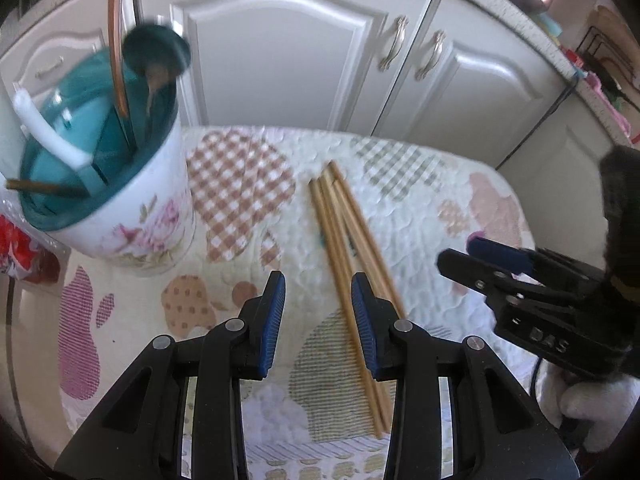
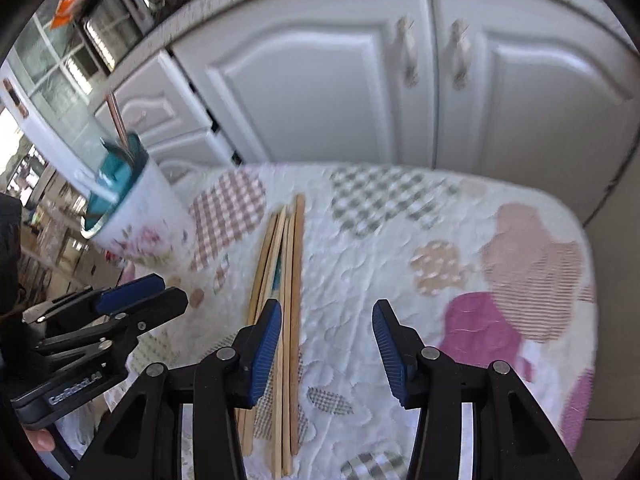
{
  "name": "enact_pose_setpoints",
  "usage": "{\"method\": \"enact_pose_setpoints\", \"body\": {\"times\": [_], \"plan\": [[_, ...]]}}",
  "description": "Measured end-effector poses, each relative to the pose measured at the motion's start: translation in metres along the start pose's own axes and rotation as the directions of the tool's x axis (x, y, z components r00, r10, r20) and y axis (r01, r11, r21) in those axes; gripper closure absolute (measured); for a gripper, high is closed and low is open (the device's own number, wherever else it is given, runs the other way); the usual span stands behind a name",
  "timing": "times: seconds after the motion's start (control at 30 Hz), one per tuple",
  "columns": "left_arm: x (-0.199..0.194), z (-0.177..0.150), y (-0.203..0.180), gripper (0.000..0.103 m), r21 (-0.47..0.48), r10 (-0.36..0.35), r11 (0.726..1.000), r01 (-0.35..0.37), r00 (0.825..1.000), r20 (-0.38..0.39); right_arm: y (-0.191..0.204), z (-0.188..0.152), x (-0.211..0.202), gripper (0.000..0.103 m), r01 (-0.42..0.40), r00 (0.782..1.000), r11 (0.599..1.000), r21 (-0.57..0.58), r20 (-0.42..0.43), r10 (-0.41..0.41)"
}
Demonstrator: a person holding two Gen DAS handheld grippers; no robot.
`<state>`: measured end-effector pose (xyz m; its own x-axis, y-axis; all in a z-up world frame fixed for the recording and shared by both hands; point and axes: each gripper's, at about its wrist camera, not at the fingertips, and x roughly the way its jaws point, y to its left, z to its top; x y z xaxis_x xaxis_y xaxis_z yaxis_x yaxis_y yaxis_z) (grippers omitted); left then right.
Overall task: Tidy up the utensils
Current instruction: 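Lower both open grippers toward the loose wooden chopsticks on the quilt, then grasp one wooden chopstick with the left gripper while the right gripper grasps another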
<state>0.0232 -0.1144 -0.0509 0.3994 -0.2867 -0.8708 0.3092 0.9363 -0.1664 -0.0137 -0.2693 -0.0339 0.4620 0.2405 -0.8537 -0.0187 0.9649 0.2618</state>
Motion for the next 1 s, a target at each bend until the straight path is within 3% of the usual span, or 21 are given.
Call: {"method": "enact_pose_setpoints", "body": {"times": [0.07, 0.2, 0.37, 0.43, 0.53, 0.67, 1.0], "plan": [[0.008, -0.002, 0.004, 0.070, 0.001, 0.007, 1.000, -0.007, 1.000, -0.019, -0.003, 0.003, 0.018, 0.062, -0.022, 0.999, 1.000, -0.006, -0.034, 0.022], [0.019, -0.004, 0.015, 0.070, -0.025, 0.006, 1.000, -0.007, 0.999, -0.044, -0.001, 0.013, 0.043, 0.063, -0.078, 0.994, 0.997, -0.018, -0.083, 0.076], [0.027, -0.004, 0.021, 0.070, -0.043, -0.020, 0.999, 0.017, 0.997, -0.069, 0.016, 0.019, 0.077, 0.063, -0.053, 0.985, 0.992, -0.113, -0.171, 0.033], [0.029, -0.002, 0.019, 0.070, -0.040, -0.033, 0.999, 0.031, 0.997, -0.067, 0.020, 0.019, 0.073, 0.063, -0.002, 0.987, 0.986, -0.168, -0.158, -0.025], [0.036, 0.001, 0.012, 0.070, -0.029, -0.051, 0.998, 0.050, 0.996, -0.069, -0.006, 0.017, 0.061, 0.063, 0.088, 0.984, 0.989, -0.117, -0.144, -0.104], [0.050, 0.010, 0.003, 0.070, -0.014, -0.045, 0.999, 0.044, 0.996, -0.075, -0.043, 0.012, 0.038, 0.063, 0.058, 0.990, 0.998, -0.006, -0.127, -0.058], [0.075, 0.025, -0.007, 0.077, 0.005, -0.034, 0.999, 0.035, 0.995, -0.094, -0.036, 0.012, 0.024, 0.063, 0.022, 0.994, 0.999, -0.028, -0.109, -0.025]]}}
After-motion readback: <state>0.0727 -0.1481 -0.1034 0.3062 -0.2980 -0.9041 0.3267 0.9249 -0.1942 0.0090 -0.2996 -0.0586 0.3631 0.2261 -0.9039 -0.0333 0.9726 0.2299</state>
